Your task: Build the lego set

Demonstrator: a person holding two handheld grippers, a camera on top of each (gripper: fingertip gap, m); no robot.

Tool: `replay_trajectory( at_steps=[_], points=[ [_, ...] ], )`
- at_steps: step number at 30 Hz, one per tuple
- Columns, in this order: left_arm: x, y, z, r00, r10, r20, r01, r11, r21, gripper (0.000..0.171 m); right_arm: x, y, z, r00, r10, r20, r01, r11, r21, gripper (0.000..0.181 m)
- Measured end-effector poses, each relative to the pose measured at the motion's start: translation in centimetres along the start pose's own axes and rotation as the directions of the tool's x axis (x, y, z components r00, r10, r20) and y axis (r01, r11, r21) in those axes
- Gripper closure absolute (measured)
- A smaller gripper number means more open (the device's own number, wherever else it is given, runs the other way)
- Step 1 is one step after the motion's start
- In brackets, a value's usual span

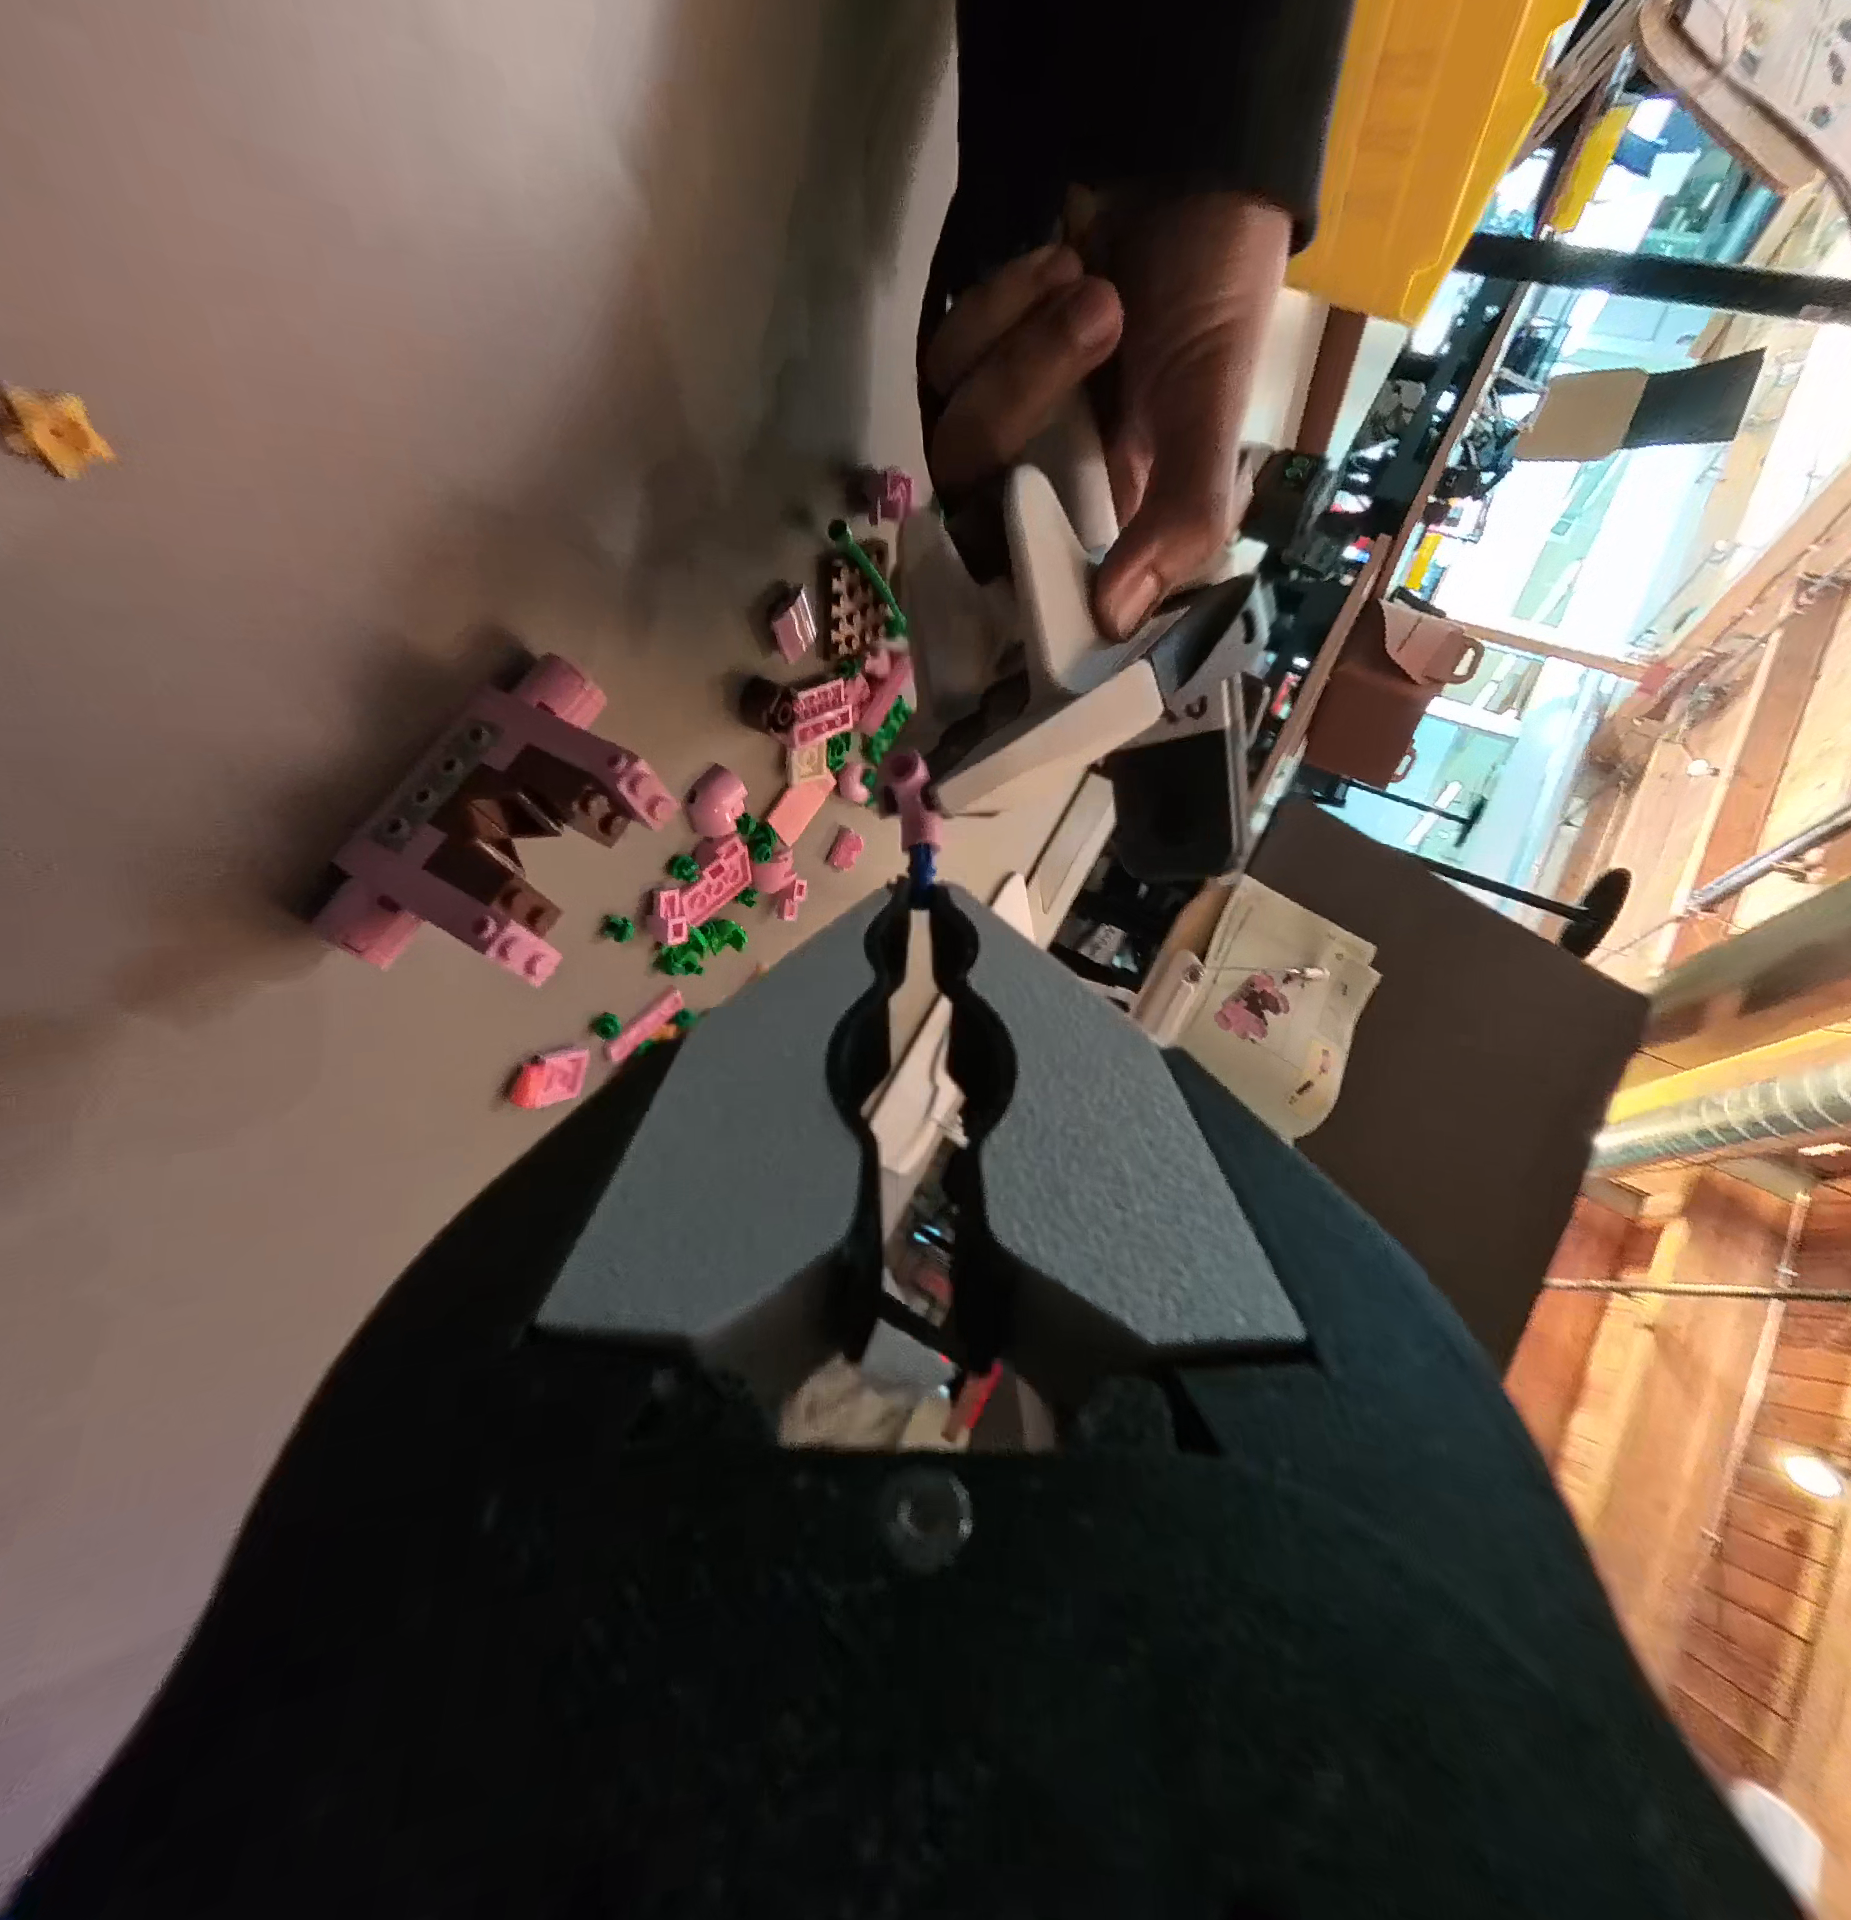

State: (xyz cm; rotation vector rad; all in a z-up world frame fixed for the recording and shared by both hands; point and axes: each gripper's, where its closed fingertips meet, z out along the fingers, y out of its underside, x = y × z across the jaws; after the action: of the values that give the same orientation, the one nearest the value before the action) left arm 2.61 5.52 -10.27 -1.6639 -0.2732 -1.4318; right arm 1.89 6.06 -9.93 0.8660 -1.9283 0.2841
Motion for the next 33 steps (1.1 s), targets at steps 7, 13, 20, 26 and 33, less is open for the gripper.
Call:
replay_trajectory(
  at_steps=[7, 13, 20, 26, 33],
  points=[
    [-0.2, -0.1, 0.2, 1.0, -0.003, -0.018, 0.004, 1.0, 0.008, 0.164, -0.3, -0.4, -0.5, 0.996, 0.084, 0.03, -0.085, 0.996, 0.033, 0.179],
    [-0.4, -0.8, 0.0, 1.0, 0.014, -0.012, -0.013, 0.998, 0.063, 0.163, -0.3, 0.0, -0.4, 0.99, 0.142, 0.005, -0.142, 0.99, 0.018, 0.179],
    [-0.6, -1.1, 0.3, 0.998, 0.058, 0.019, -0.06, 0.994, 0.092, 0.164, -0.4, 0.4, -0.5, 0.98, 0.2, 0.004, -0.2, 0.98, 0.016, 0.179],
    [-0.6, -1.2, 0.5, 0.996, 0.073, 0.041, -0.078, 0.989, 0.124, 0.165, -0.5, 0.4, -0.7, 0.956, 0.292, 0.016, -0.293, 0.956, 0.034, 0.18],
    [-0.7, -1.3, 0.6, 0.997, 0.054, 0.047, -0.06, 0.99, 0.129, 0.166, -0.5, 0.8, -0.6, 0.907, 0.419, 0.049, -0.421, 0.905, 0.054, 0.18]
  ],
)
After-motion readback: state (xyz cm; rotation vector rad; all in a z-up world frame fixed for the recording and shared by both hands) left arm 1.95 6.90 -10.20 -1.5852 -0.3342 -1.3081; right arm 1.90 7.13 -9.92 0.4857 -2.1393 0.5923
